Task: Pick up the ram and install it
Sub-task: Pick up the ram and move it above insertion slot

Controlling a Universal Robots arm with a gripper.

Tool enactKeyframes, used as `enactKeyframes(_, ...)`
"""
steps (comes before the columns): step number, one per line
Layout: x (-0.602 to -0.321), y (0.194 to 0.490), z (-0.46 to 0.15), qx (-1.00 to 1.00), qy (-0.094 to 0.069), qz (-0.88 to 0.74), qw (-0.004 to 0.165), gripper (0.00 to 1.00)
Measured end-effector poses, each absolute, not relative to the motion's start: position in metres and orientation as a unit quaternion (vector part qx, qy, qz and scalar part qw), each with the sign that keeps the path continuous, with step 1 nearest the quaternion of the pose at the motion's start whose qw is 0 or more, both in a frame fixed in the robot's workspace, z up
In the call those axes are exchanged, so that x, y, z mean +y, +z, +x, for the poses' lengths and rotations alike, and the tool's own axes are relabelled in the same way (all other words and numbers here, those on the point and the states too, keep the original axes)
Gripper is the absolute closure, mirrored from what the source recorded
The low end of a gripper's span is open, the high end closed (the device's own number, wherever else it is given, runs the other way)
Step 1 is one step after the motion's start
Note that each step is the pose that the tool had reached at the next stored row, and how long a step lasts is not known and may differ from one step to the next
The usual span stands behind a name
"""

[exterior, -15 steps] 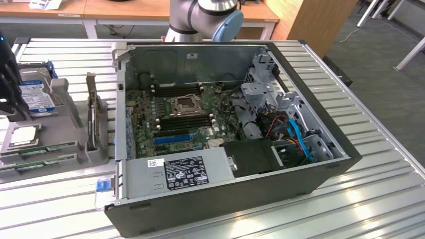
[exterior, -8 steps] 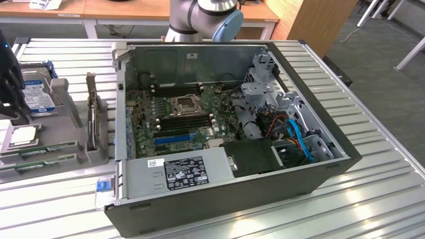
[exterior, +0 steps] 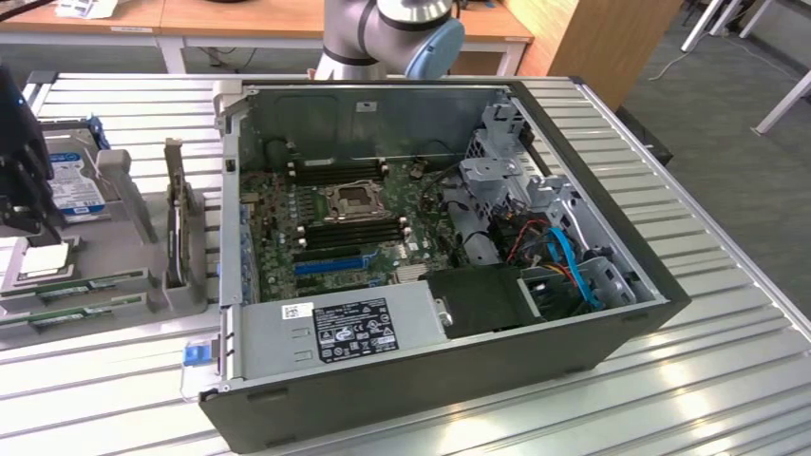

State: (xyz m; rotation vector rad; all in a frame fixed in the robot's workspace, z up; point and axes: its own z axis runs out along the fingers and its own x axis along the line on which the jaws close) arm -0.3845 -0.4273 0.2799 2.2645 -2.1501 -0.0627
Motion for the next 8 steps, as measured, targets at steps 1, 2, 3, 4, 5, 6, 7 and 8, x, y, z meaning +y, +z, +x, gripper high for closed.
enactKeyframes(1,-0.4273,0.2785,-0.3844,-0.688,-0.020,0.725,0.009,0.69)
enactKeyframes(2,-0.4273,0.2772,-0.3844,-0.688,-0.020,0.725,0.009,0.69)
enactKeyframes(3,-0.4273,0.2760,-0.3845,-0.688,-0.020,0.725,0.009,0.69)
enactKeyframes(4,-0.4273,0.2747,-0.3845,-0.688,-0.020,0.725,0.009,0.69)
enactKeyframes(5,-0.4273,0.2736,-0.3845,-0.688,-0.020,0.725,0.009,0.69)
enactKeyframes(6,-0.4273,0.2725,-0.3845,-0.688,-0.020,0.725,0.009,0.69)
enactKeyframes(7,-0.4273,0.2714,-0.3845,-0.688,-0.020,0.725,0.009,0.69)
enactKeyframes(8,-0.4273,0.2705,-0.3845,-0.688,-0.020,0.725,0.009,0.69)
